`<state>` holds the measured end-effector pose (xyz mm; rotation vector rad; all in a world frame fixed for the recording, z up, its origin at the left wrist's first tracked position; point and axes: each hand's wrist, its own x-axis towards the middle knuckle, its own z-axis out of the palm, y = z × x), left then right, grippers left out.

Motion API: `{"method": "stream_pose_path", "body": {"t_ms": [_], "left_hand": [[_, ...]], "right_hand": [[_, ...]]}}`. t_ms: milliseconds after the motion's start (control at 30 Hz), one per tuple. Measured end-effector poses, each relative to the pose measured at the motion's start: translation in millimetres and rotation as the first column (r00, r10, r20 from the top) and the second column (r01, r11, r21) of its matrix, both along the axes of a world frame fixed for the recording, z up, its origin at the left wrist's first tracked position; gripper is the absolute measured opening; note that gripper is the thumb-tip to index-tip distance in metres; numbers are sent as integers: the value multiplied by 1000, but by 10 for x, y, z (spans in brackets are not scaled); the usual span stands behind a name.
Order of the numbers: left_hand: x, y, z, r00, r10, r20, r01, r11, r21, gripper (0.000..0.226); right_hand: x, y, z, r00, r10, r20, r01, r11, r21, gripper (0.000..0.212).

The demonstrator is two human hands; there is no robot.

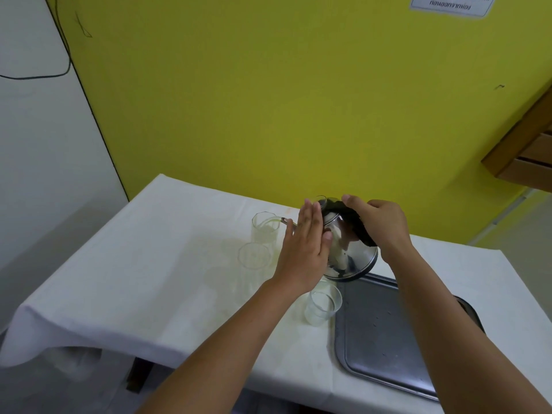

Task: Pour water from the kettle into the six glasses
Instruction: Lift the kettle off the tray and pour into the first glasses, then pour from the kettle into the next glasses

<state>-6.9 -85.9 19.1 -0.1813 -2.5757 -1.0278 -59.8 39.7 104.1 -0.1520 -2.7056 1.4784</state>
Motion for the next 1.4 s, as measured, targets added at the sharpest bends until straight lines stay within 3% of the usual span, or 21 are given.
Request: {"method": "stream_pose_path", "body": {"t_ms": [167,333,533,700,900,1067,1200,1400], "left_hand": [[-14,-4,68,999,-47,18,48,998,-51,55],[-67,19,98,997,-70,-20,67,988,-139,61],[-86,77,127,995,-72,-62,56,971,-233,61],[-47,194,167,993,-105,-61,91,975,-200,60],[63,432,201,991,-129,-38,128,991,-27,56],[100,559,131,986,-164,14,163,986,36,57],[149,596,22,982,-179,55,176,983,55,56],[199,620,-94,977,-191,98,186,981,54,57]], "right_hand": [[59,83,-74,996,-10,94,33,970,-242,62],[94,159,-115,993,11,114,34,924,-380,31],[179,211,-139,993,-29,118,79,891,-447,35],[230,335,-113,995,-52,89,87,884,-459,33],[253,511,-21,994,-100,48,111,910,-398,28],[263,646,-59,986,-169,11,167,961,-218,63],[288,680,-66,987,-159,-9,158,984,-77,50],[315,718,-100,990,-141,-27,142,988,63,52]]}}
